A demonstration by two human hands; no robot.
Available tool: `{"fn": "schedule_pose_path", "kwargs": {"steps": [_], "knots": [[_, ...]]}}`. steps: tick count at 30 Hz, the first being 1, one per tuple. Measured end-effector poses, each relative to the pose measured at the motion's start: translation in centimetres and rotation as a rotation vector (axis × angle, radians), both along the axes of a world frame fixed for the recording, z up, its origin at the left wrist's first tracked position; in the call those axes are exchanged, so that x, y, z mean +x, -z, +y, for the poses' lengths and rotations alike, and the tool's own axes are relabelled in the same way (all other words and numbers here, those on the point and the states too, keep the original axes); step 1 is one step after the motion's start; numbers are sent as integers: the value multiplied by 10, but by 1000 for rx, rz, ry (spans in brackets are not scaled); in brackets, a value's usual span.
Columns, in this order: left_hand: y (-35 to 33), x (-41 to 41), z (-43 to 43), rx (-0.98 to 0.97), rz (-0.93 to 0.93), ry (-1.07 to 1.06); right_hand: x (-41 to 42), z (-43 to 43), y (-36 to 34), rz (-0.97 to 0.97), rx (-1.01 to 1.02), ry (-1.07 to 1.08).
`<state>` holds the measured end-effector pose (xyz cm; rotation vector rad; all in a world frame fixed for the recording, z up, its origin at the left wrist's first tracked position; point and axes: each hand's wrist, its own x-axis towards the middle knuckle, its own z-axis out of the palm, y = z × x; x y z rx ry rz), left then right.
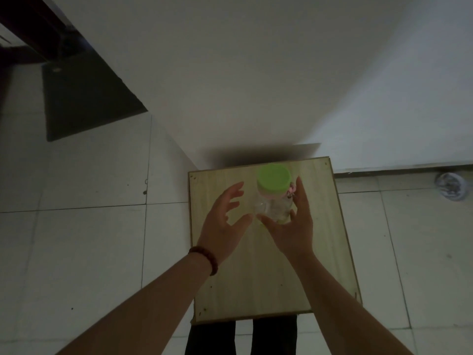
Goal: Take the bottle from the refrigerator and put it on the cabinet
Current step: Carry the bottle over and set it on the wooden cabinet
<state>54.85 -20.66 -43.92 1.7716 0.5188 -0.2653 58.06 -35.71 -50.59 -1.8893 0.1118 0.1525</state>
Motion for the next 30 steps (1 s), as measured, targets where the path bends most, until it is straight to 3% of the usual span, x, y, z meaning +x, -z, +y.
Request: {"fn": "schedule_pose_path", "kwargs": {"steps": [16,30], "knots": [[1,-10,-23,14,38,-22,-22,-23,4,90,25,2],[-37,-2,-29,36,-10,-37,-31,-45,-32,30,-10,-65]]}}
